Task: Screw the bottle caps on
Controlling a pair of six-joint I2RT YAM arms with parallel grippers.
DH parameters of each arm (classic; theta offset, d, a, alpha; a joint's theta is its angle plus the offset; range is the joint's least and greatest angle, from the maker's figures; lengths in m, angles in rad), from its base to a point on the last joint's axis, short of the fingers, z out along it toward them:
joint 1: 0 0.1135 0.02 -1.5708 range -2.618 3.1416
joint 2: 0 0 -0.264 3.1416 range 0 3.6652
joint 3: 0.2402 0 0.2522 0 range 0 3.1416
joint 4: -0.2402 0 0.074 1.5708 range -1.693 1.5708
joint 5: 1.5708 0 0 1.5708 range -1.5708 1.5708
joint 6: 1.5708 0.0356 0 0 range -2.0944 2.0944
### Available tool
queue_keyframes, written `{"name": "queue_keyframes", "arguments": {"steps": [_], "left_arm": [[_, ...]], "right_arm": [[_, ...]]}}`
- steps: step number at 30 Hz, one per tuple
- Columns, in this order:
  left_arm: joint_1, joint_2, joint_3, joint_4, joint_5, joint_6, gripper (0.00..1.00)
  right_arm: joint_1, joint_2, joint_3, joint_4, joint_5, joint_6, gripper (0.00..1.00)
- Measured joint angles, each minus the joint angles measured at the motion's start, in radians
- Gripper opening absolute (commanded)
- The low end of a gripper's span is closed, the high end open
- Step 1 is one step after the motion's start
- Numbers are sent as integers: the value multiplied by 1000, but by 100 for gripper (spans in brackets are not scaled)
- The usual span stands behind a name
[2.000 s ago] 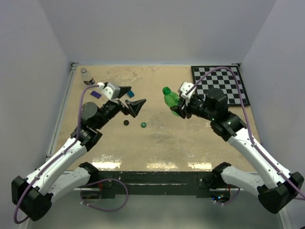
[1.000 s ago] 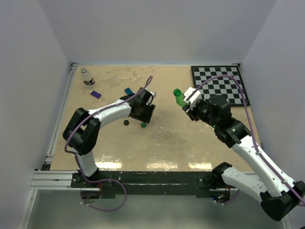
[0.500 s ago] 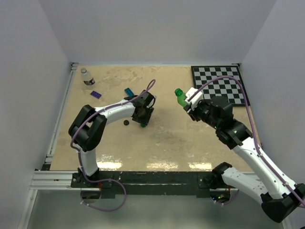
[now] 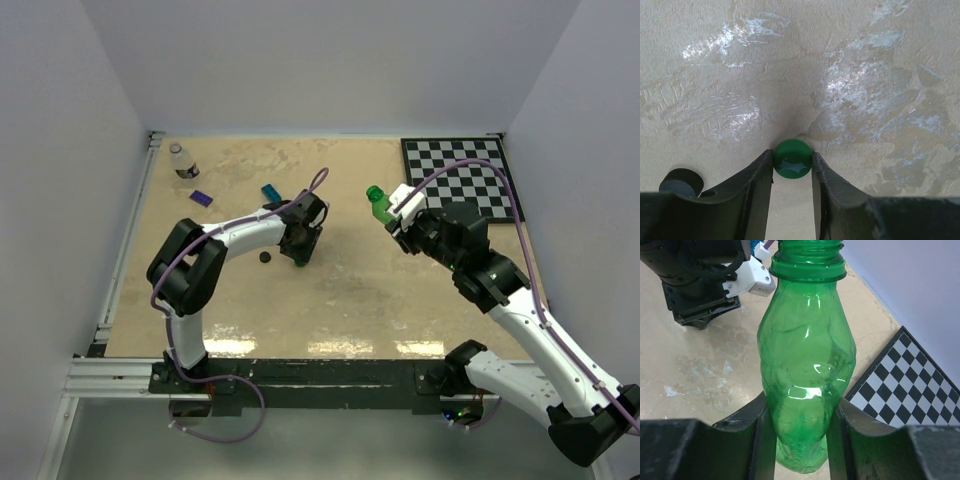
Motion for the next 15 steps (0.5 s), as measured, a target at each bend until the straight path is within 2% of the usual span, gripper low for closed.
{"name": "queue_keyframes", "arguments": {"steps": [3,8,11,15], "left_arm": [[0,-1,0,-6,1,9,7],[15,-47,-5,-2,62,55,1],[73,-171,-50,59,200,72,0],[211,-378,-128,206,425,76,0]], "right_arm": [[0,0,0,-1,-2,-5,9],[0,8,0,-14,-37,-31,9],[0,28,7,-31,-66,-48,9],[2,76,40,-63,-109,-61,8]]}}
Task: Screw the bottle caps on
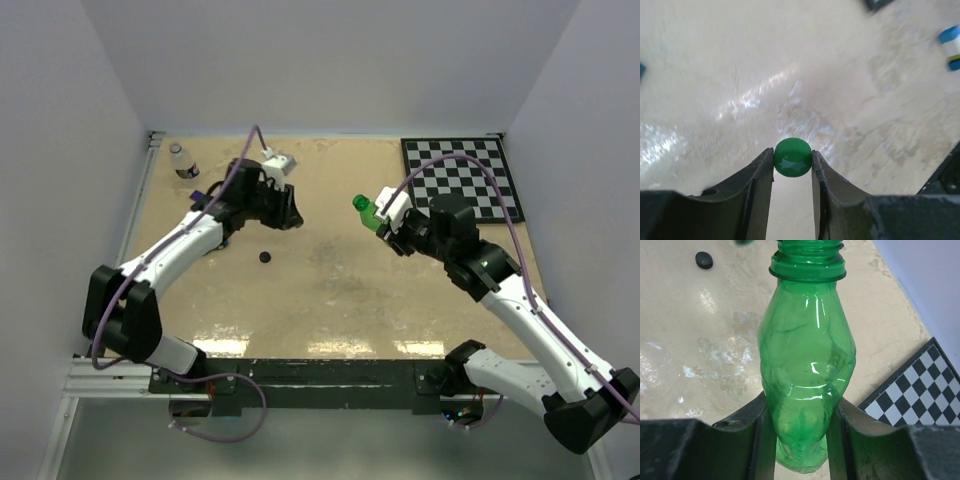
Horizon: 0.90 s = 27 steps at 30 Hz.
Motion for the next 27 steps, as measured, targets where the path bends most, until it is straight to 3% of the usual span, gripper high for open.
{"name": "queue_keyframes", "arguments": {"steps": [3,11,21,27], "left_arm": [[66,-99,-17,113,159,2,0],[79,-154,-84,404,554,-51,0],[80,-171,-120,631,793,-103,1],[80,-176,-91,558,858,-46,0]], "right_arm": [[10,39,35,-30,-25,-5,7],[78,125,89,-103,-25,-15,6],[114,165,117,-158,-22,-25,3],[145,193,157,-183,-3,-35,2]]}}
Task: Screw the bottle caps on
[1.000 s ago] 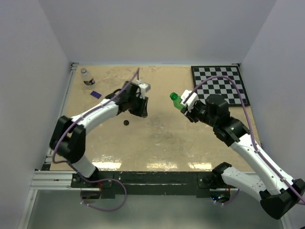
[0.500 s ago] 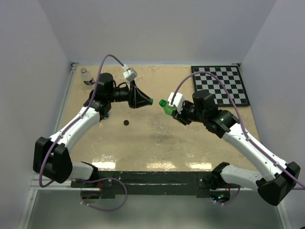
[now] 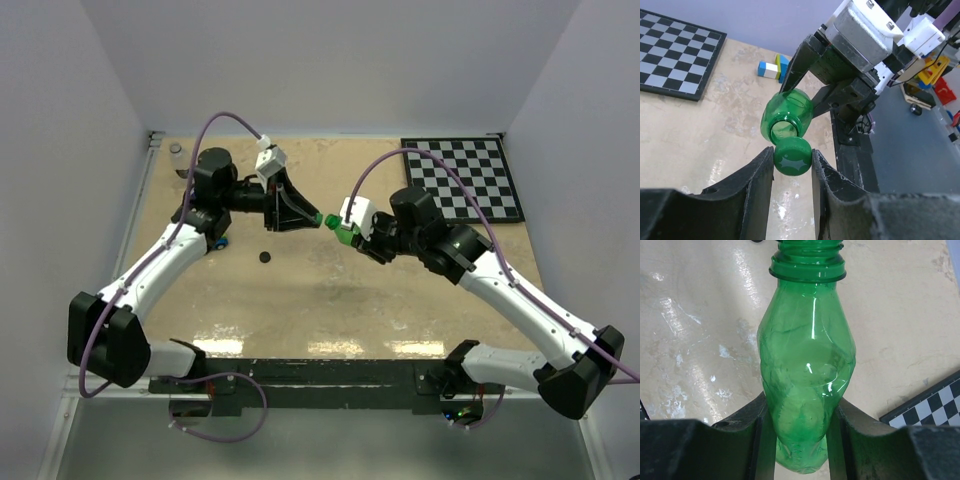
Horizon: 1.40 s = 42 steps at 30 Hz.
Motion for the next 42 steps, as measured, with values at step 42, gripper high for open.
{"name": "queue_keyframes", "arguments": {"steps": [42], "left_arm": [[-32,75,260,-632,-2,364,0]], "right_arm": [[124,44,62,-59,120,-47,0]]}}
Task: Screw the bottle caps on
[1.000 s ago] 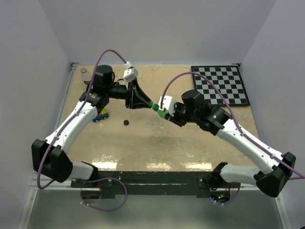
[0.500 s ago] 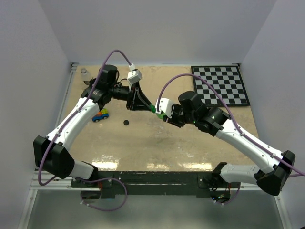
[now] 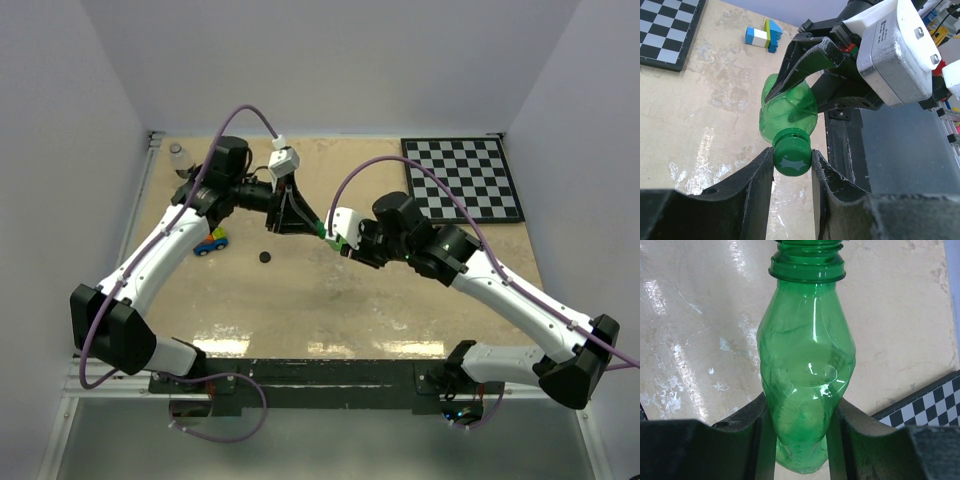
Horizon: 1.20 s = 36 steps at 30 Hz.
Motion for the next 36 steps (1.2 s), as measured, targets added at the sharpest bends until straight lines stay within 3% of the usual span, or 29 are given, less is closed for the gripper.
{"name": "queue_keyframes", "arguments": {"steps": [15,26,36], "left_arm": [[-34,2,0,-27,-68,2,0],[-42,-33,-79,201,-79,-201,0],[-60,-61,-110,258,-108,-199,0]], "right_arm": [[9,2,0,-16,47,-5,0],[9,-39,-19,6,69,3,0],[3,-45,-19,2,36,40,0]]}}
